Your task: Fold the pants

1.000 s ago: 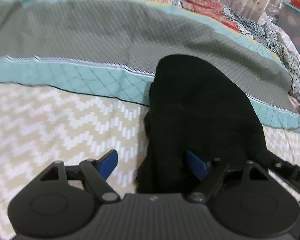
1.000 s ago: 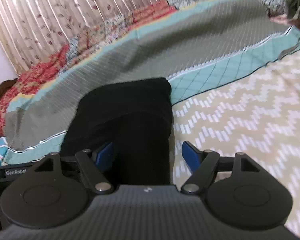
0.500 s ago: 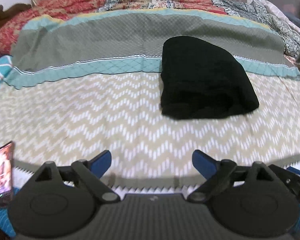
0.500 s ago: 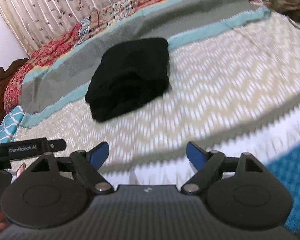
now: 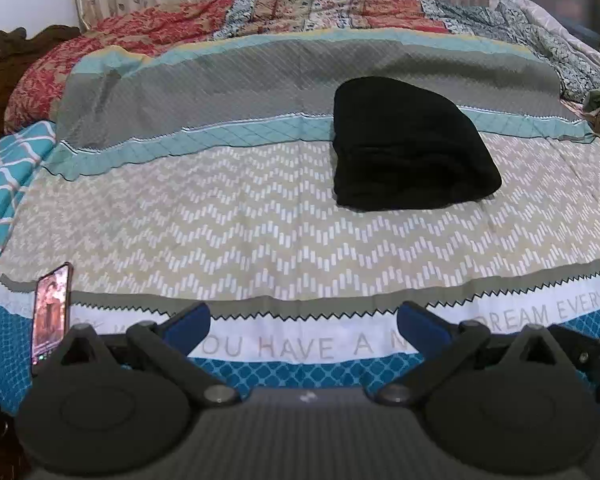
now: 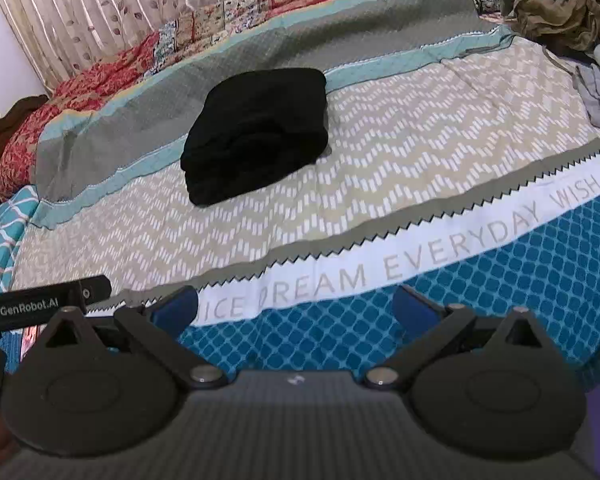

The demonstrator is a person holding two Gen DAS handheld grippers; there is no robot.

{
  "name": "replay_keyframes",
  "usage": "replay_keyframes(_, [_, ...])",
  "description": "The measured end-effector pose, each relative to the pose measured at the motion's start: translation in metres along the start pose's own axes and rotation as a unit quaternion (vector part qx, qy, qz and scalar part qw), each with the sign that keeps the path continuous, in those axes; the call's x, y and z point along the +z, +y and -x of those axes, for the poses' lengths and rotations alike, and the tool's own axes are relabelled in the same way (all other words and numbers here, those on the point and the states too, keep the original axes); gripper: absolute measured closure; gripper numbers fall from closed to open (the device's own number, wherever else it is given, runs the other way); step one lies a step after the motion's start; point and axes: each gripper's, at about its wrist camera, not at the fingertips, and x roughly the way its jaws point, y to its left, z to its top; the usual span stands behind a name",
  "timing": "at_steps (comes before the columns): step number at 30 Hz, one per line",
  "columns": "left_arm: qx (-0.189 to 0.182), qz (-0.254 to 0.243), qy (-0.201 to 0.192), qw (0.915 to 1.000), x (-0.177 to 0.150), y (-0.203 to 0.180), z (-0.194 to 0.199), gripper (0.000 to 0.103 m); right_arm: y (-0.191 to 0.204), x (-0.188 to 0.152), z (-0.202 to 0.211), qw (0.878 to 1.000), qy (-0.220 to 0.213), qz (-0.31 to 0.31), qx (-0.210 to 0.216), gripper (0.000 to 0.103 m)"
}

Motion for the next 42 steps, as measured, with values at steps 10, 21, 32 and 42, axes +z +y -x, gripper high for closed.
replay_keyframes(10, [0.041, -0.029, 0.011, 0.9987, -0.004, -0.005, 0.000, 0.000, 0.008, -0.002, 0.007, 1.000, 0.009, -0.004, 0.015, 0.000])
replay_keyframes(21, [0.033, -0.011, 0.013, 0.9993, -0.003, 0.002, 0.002, 0.000, 0.009, 0.002, 0.012, 1.000, -0.005, -0.006, 0.011, 0.000])
replay_keyframes(32, [0.029, -0.004, 0.013, 0.9995, -0.003, 0.004, 0.008, 0.000, 0.014, 0.007, 0.026, 0.999, -0.029, -0.001, 0.018, 0.000])
replay_keyframes(42, [0.022, -0.007, 0.014, 0.9996, -0.005, 0.005, 0.009, 0.000, 0.013, 0.005, 0.025, 1.000, -0.022, -0.008, 0.020, 0.000])
